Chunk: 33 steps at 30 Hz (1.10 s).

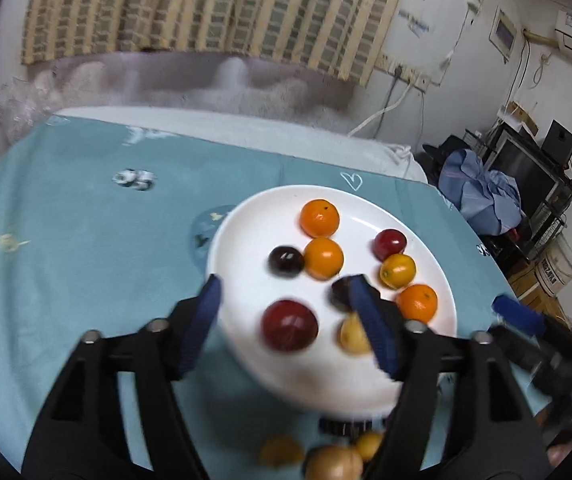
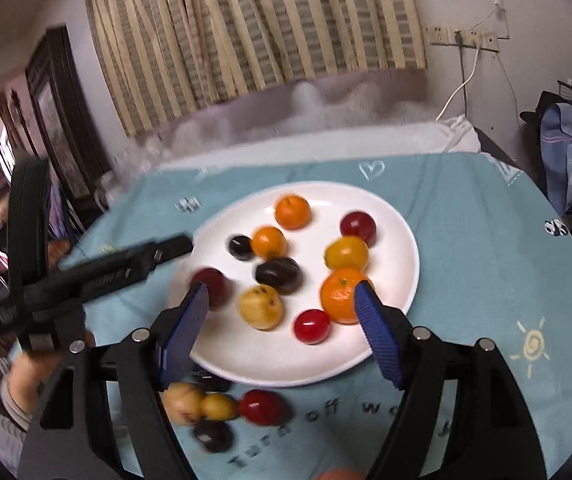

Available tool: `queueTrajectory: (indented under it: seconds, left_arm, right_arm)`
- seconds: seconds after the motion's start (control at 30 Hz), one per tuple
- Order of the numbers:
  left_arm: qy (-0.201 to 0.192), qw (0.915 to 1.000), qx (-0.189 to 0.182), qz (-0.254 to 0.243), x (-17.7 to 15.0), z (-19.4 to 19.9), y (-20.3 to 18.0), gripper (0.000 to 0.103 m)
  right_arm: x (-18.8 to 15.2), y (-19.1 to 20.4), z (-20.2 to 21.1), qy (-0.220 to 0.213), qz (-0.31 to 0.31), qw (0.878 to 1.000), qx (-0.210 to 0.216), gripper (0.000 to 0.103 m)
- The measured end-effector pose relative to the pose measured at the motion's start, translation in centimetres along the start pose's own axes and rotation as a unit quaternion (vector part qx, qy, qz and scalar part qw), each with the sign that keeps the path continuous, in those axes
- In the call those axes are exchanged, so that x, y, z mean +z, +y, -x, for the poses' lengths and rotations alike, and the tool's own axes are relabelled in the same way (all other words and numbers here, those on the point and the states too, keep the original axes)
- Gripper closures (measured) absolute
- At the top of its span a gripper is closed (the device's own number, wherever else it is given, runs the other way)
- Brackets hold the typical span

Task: Organize fruits
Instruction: 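Place the plum and red apple on the white plate and open both grippers, then grasp the speckled yellow fruit with the left gripper while the right gripper grasps a dark plum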

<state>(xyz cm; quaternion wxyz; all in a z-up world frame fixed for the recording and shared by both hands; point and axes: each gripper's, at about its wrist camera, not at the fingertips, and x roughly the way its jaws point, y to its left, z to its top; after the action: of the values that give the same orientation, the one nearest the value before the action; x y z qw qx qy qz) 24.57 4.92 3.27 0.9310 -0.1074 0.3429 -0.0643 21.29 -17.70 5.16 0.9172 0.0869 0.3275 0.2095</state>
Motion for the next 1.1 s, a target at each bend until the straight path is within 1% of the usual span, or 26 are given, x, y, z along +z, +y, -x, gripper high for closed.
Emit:
queueTrajectory:
  seconds: [0.03, 0.07, 0.13, 0.23, 0.3, 0.37, 0.53, 0.63, 0.77, 0.9, 0.93, 1.0, 1.03, 1.1]
  left_arm:
    - [-0.004, 0.9999, 0.009, -0.003, -0.6, 0.9, 0.0, 0.025]
    - [-0.004, 0.9998, 0.019, -0.007, -1.5, 1.9, 0.1, 0.025]
    - [0.003, 0.9997, 0.024, -0.007, -3.2, 3.3, 0.4, 0.023]
    - [0.028, 0.9993, 0.023, -0.006, -6.7, 4.2, 0.3, 0.023]
    - [0.041, 0.9986, 0.024, -0.024, -8.4, 4.2, -0.5, 0.023]
    - [0.046, 0.9976, 0.030, -0.043, -9.3, 4.1, -1.4, 0.021]
    - [0.044, 0.9953, 0.017, -0.085, -10.0, 3.5, -3.2, 0.018]
    - [0.052, 0.9925, 0.028, -0.107, -10.4, 2.8, -3.9, 0.017]
    - [0.063, 0.9907, 0.040, -0.114, -10.7, 2.0, -3.9, 0.017]
    - [0.061, 0.9901, 0.056, -0.114, -10.6, 1.8, -3.6, 0.014]
    - [0.063, 0.9897, 0.062, -0.113, -10.6, 1.6, -3.5, 0.012]
    - [0.070, 0.9900, 0.058, -0.108, -10.5, 1.5, -2.9, 0.008]
    - [0.070, 0.9896, 0.062, -0.109, -10.4, 1.6, -2.6, 0.006]
    - [0.063, 0.9888, 0.085, -0.106, -10.3, 2.5, -1.6, 0.005]
  right_arm:
    - [-0.3, 0.1, 0.7, 0.002, -0.007, 1.000, 0.000, 0.010]
    - [-0.7, 0.1, 1.2, 0.000, -0.014, 1.000, 0.001, 0.002]
    - [-1.9, -0.1, 2.3, -0.010, -0.027, 1.000, 0.007, 0.002]
    - [-3.6, -0.9, 3.2, -0.001, -0.045, 0.999, 0.010, 0.002]
    - [-4.6, -1.7, 3.7, 0.001, -0.064, 0.998, 0.006, 0.002]
    - [-4.8, -2.5, 3.8, 0.004, -0.082, 0.997, 0.006, 0.002]
    - [-4.5, -3.9, 3.8, 0.007, -0.118, 0.993, 0.006, 0.002]
    - [-4.4, -4.5, 3.7, 0.008, -0.130, 0.991, 0.008, 0.002]
    - [-4.6, -4.4, 3.5, 0.012, -0.127, 0.992, 0.004, 0.002]
    - [-4.6, -4.0, 3.3, 0.016, -0.117, 0.993, 0.004, 0.002]
    - [-4.6, -4.0, 3.2, 0.017, -0.116, 0.993, 0.004, 0.002]
    - [-4.6, -4.0, 3.3, 0.016, -0.114, 0.993, 0.003, 0.002]
    - [-4.6, -4.0, 3.3, 0.015, -0.115, 0.993, 0.002, 0.002]
    - [-4.5, -4.2, 3.3, 0.014, -0.118, 0.993, 0.001, 0.002]
